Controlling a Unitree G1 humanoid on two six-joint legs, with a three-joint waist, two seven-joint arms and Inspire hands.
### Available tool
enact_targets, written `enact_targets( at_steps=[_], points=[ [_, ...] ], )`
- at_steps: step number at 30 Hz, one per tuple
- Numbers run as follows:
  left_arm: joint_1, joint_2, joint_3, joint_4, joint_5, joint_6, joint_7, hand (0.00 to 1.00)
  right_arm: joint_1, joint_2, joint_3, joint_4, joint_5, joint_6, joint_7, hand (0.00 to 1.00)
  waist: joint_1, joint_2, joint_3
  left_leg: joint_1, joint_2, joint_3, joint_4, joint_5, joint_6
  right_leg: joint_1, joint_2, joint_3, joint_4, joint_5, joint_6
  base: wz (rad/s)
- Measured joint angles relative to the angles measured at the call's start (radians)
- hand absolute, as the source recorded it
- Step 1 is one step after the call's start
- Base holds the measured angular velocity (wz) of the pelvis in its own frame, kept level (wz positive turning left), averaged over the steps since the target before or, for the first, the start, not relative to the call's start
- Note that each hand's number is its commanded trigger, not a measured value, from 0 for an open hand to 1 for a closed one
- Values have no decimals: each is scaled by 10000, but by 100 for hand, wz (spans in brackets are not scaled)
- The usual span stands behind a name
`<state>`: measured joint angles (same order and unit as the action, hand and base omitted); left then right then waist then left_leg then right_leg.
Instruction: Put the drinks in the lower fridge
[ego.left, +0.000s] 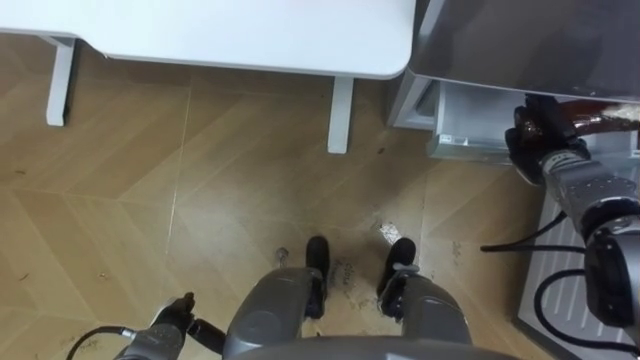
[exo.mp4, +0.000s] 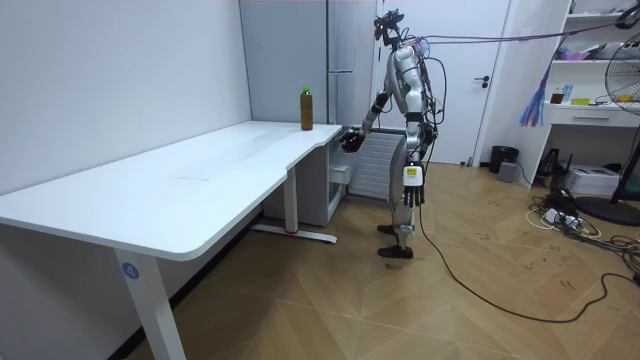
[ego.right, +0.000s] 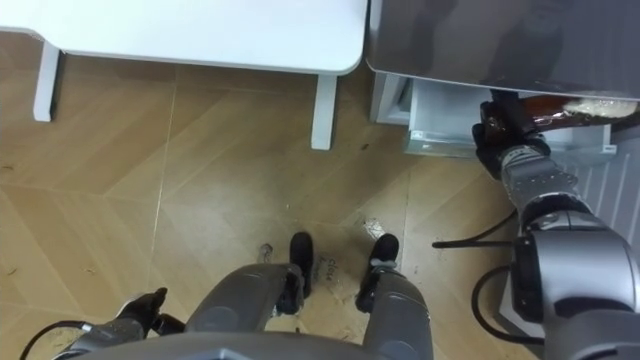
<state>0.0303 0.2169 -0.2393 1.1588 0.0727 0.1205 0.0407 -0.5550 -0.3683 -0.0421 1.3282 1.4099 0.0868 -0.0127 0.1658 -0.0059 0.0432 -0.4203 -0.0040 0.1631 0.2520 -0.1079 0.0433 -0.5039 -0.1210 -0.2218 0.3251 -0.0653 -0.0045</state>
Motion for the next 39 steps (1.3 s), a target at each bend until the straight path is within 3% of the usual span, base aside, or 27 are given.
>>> enact_targets(
  at_steps=[17, 21, 31, 39],
  points=[
    [2, 69, -17, -8, -23, -12, 6, 0, 238, -17, 208, -52, -81, -153, 270, 0, -138, -139, -35, 9, -19, 4, 14, 0, 0, -4, 6, -6, 18, 14, -22, 0],
    [13, 68, -19, 5, -25, -12, 2, 0, 240, -15, 213, -51, -782, -213, 263, 0, -157, -138, -35, 73, -52, 2, 13, 0, 0, 53, 9, 4, 24, 14, -22, 0],
    [65, 68, -98, 6, -32, -119, -6, 0, 241, -15, 523, -69, -854, -247, 500, 0, -163, -131, -33, 169, -45, 0, -42, -1, -2, 151, 29, 0, -14, 12, -23, 0],
    [109, 81, 98, 32, 16, -124, -55, 0, 416, -26, 520, 92, -853, -241, 886, 0, -242, -112, -34, 630, 41, -29, -289, -5, -12, 772, 145, -164, -530, 79, -4, 1]
  ],
)
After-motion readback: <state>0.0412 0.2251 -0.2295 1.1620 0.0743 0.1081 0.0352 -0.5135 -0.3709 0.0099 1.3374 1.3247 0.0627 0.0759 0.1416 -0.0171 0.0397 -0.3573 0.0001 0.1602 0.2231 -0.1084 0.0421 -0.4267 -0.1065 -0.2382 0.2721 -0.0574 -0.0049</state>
